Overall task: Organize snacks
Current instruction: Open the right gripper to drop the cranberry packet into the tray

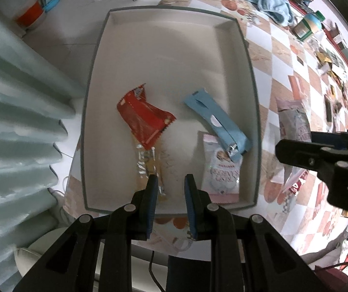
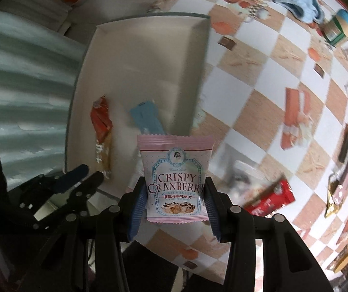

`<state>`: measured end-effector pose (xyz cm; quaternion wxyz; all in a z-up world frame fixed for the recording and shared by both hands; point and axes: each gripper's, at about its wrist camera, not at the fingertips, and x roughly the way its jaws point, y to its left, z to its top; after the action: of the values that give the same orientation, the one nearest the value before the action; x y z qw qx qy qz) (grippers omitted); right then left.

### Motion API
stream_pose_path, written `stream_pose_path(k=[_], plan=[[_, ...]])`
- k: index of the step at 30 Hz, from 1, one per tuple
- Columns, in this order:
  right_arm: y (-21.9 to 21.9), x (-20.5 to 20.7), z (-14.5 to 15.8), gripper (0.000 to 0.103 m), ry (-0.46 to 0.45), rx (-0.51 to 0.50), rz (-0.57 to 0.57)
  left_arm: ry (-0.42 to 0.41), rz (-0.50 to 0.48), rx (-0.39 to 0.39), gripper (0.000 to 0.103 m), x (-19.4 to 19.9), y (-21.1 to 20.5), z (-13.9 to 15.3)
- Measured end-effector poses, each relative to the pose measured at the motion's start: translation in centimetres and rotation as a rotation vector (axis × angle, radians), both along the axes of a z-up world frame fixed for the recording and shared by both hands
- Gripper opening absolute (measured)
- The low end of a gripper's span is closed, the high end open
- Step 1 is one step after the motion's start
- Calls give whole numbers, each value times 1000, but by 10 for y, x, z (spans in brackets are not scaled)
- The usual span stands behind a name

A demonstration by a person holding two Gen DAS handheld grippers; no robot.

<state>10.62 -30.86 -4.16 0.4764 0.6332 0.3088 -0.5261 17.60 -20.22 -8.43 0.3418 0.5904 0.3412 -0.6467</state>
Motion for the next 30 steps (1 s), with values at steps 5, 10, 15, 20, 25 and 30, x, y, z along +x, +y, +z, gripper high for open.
stream_pose_path(k=[5,10,15,20,25,30], plan=[[-15,7,-5,47,-6,3,13,-10,9,-3,25,0,-9,-4],[-26,10,-13,47,-22,9,5,-12,14,-8,25,-1,-18,-11],[-35,15,-22,47,-53,8,-3,-20,22,-4,25,1,-21,-17],[-41,18,-24,47,-70,-2,-5,-30,21,2,25,5,-22,-24],[-47,21,-27,51,-124,-11,14,-22,37,2,35,5,-23,-25],[-45,15,-24,79,-118,-27,-17,-21,48,-47,72,10,-25,-15]])
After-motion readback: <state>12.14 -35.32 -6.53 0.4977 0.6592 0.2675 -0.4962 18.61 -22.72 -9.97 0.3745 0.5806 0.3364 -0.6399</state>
